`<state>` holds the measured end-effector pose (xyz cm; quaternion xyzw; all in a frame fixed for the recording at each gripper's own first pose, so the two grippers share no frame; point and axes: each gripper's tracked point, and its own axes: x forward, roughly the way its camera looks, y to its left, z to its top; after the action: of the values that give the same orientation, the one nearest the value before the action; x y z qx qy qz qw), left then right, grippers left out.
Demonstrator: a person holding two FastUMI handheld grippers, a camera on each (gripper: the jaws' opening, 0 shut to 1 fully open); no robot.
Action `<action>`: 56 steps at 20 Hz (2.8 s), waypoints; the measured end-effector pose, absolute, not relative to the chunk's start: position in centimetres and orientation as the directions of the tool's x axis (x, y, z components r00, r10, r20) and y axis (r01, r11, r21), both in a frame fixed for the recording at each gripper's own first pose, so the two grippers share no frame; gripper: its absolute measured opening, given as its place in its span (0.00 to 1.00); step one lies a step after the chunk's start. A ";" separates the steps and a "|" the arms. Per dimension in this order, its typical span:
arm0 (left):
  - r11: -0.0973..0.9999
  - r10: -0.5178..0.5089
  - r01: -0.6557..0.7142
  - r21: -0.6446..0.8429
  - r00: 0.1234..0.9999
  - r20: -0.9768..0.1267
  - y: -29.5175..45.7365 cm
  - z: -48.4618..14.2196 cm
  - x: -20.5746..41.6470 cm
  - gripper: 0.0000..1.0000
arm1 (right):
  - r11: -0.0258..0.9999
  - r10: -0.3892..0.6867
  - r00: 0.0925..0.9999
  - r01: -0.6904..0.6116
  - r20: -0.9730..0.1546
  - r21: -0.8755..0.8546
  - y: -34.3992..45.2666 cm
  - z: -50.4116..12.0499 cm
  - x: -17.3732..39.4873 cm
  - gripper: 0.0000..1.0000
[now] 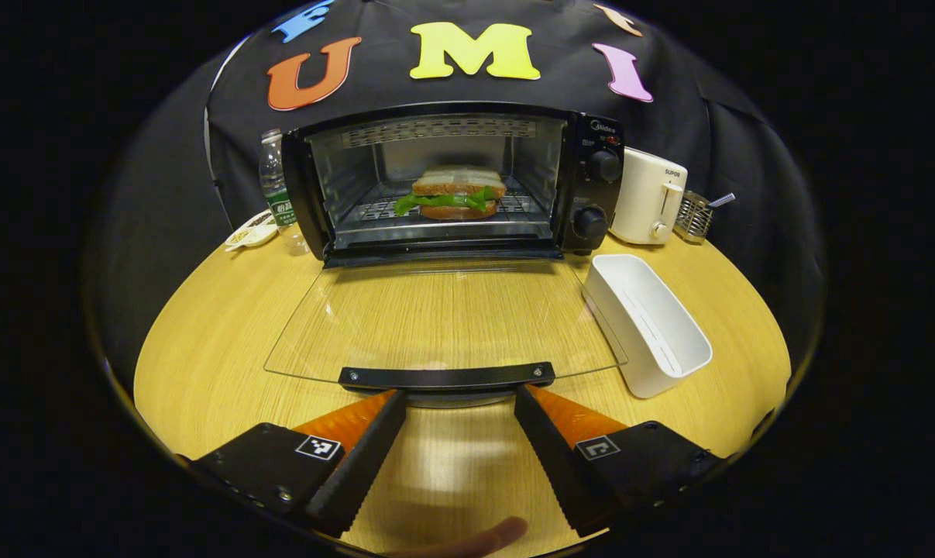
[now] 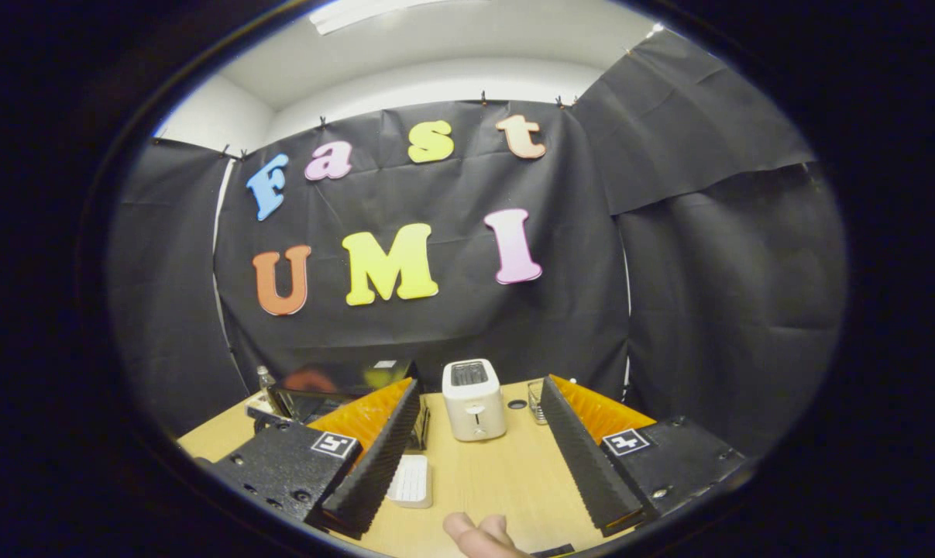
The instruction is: Open the electric oven with the left hand, put the food in, and close the electric oven.
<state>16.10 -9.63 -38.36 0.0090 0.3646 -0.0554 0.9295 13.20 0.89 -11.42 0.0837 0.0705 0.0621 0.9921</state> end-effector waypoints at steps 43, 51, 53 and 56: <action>0.997 -0.079 0.082 0.002 0.972 -0.220 -9.0 -15.2 20.5 0.96 | 0.989 0.052 0.994 -0.039 -0.092 0.140 -1.4 -10.9 6.2 1.00; 0.998 0.011 -0.005 0.055 0.994 -0.104 -6.7 -8.6 10.7 0.95 | 0.985 0.037 0.999 -0.032 -0.024 0.172 -2.9 -9.1 1.8 0.89; 1.000 -0.003 0.004 0.011 0.997 -0.081 -6.6 -7.1 7.8 0.96 | 0.985 0.040 0.999 -0.038 -0.007 0.171 -3.0 -8.7 0.9 1.00; 1.000 0.000 0.000 -0.005 1.000 -0.031 -5.9 -5.2 3.6 0.96 | 0.984 0.050 0.999 -0.049 0.003 0.171 -2.7 -8.7 -0.7 0.89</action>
<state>3.60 -5.87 -5.21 -0.0024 0.0157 -0.0001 0.9999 -0.74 -2.75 -8.75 0.0856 0.0005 0.0248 0.9960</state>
